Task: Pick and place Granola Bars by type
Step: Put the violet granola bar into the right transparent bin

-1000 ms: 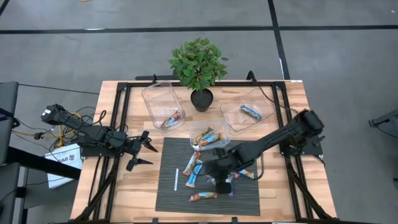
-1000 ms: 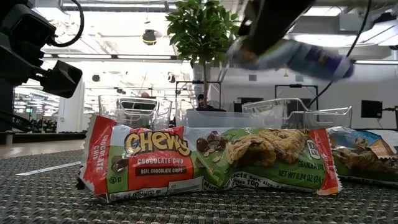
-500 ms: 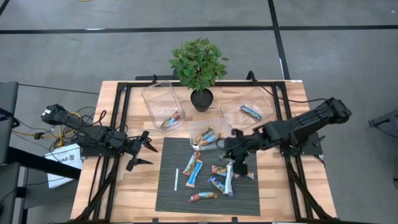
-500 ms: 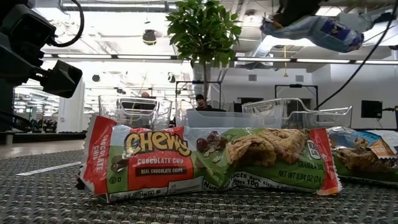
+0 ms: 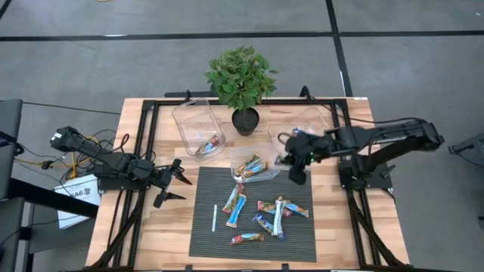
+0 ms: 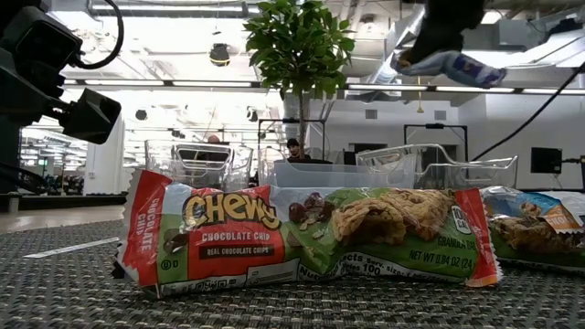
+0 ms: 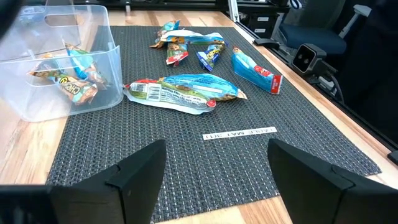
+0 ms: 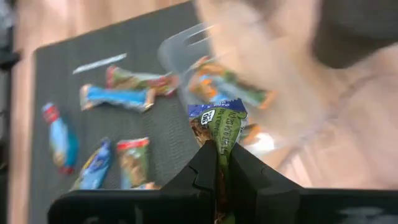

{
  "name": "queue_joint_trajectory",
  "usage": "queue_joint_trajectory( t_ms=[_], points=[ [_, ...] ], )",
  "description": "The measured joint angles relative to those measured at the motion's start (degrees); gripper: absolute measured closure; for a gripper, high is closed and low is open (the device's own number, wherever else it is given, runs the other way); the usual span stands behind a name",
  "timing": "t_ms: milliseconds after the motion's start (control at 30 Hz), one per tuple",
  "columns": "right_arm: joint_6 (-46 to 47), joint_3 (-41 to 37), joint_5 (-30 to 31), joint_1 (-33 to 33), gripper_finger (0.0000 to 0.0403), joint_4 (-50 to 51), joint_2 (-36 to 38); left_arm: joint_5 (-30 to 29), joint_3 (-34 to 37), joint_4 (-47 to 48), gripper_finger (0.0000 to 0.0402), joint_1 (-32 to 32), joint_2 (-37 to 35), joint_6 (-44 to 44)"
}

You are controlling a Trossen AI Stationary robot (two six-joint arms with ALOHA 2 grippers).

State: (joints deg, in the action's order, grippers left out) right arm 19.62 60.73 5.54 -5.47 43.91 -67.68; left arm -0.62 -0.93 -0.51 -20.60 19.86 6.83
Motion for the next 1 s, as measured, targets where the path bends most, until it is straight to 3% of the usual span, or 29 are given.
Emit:
queue_joint_trajectory(
  t_ms=[267,567,1000],
  points=[
    [0.19,0.0,4.89,11.89,0.0388,0.67,2.19,0.0,0.0,0.0,0.0127,-0.01,0.01,0.02],
    [1.33,0.0,5.18,23.61,0.0387,1.65,0.13,0.0,0.0,0.0,0.0127,0.0,0.02,0.01],
    [-0.66,-0.16,5.11,28.93,0.0386,2.37,-8.4,0.0,0.0,0.0,0.0127,-0.02,0.02,0.02]
  ],
)
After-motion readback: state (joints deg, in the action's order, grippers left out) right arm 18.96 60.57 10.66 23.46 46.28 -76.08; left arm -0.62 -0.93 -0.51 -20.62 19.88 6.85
